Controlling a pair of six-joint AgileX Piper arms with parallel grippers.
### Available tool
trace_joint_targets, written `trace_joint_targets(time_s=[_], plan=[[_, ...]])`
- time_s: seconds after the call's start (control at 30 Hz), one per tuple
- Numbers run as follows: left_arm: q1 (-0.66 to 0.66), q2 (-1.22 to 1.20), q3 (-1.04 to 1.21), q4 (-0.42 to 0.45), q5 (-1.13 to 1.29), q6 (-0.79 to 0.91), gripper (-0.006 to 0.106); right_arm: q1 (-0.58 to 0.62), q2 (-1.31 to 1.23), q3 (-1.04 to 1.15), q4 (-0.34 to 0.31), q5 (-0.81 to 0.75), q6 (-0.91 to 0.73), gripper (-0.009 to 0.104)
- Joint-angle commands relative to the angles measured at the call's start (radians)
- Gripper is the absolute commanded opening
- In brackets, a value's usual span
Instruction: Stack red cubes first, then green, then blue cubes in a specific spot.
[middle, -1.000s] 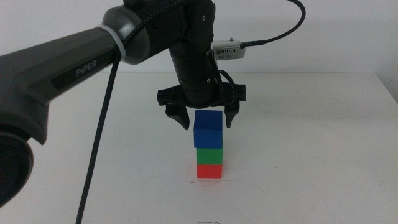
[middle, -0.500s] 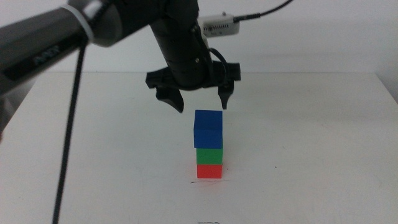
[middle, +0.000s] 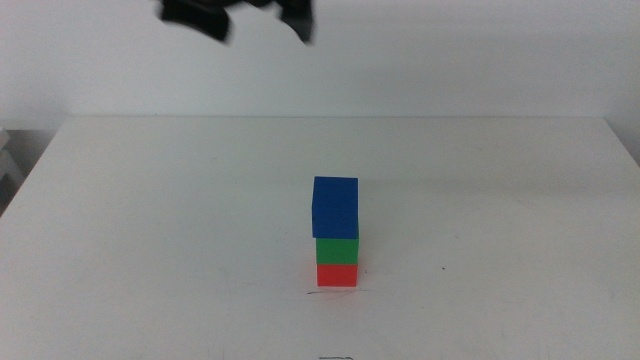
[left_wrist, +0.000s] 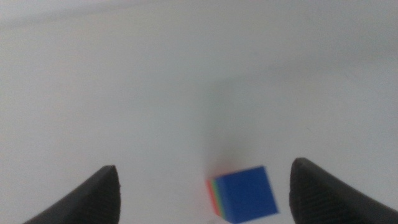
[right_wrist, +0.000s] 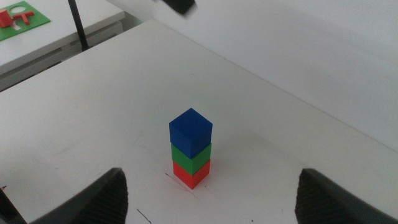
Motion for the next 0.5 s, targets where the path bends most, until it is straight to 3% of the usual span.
trace_joint_targets(time_s=[0.0,0.27,0.37,0.47], plan=[[0.000,-0.106,-0.033,0.074,0.056,0.004,0.092,0.004,0.001,-0.021,0.013,-0.071,-0.009,0.076],[0.024,-0.278,-0.026,0.289,0.056,0.057,0.092,0.004,0.001,-0.021,0.013,-0.071,-0.009,0.076],[0.100,-0.335,-0.026,0.243,0.031,0.120,0.092,0.004,0.001,-0.021,0.013,-0.071,-0.009,0.076],[0.222,-0.382,-0.026,0.143,-0.013,0.234,0.092,0.004,0.003,-0.021,0.018,-0.071,-0.009,0.076]])
